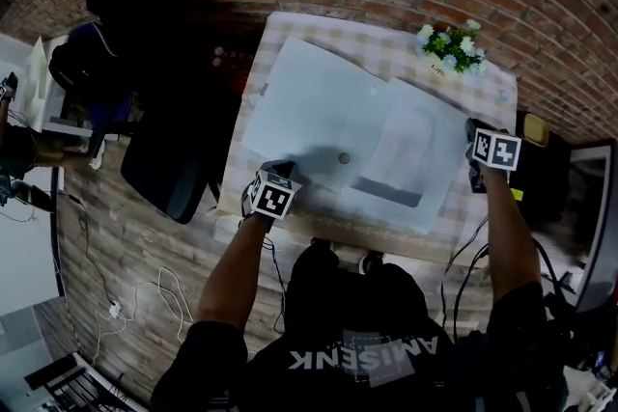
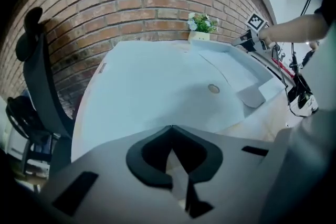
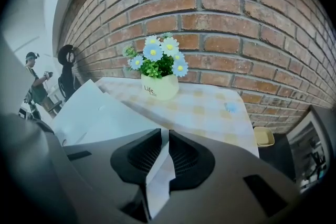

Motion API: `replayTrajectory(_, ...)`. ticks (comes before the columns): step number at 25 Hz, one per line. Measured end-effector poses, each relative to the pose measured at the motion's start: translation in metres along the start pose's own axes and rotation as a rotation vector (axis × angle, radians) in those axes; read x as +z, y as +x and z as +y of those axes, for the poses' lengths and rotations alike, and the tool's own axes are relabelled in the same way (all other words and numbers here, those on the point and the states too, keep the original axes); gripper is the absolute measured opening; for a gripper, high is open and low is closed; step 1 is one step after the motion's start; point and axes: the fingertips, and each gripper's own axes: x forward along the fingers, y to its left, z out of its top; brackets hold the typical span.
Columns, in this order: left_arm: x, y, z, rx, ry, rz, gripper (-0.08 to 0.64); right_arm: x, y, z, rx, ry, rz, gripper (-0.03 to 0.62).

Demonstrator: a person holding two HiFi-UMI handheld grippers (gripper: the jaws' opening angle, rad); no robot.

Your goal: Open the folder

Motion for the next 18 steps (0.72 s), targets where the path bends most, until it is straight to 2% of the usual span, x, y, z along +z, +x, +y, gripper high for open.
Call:
replayTrajectory(4,0.005,-0.001,0.003,-0.040,-0.007,-0.011,0.017,0.001,0.000,-0.001,-0.012,0.014,-0.016,0.077)
replayTrajectory(6,0.009,-0.008,0.003,-0.052,-0.040,-0.019,0.017,0.000,-0.001,-0.001,-0.020,0.019,-0.017,0.075)
replayTrajectory(10,0.014,-0.021,0.003,-0.044,-0.075,-0.062,0.017,0.000,-0.001,0.000,-0.025,0.033,-0.010,0.075)
replayTrajectory(14,0.027,-0.043,-0.004,-0.068,-0.129,-0.127,0.017,0.000,-0.002,-0.002,-0.042,0.046,-0.021,0.075)
replayTrajectory(18,0.045,-0.066,-0.015,-0.087,-0.133,-0.226,0.017,0.000,-0.003,-0.003,-0.048,0.063,-0.038,0.075)
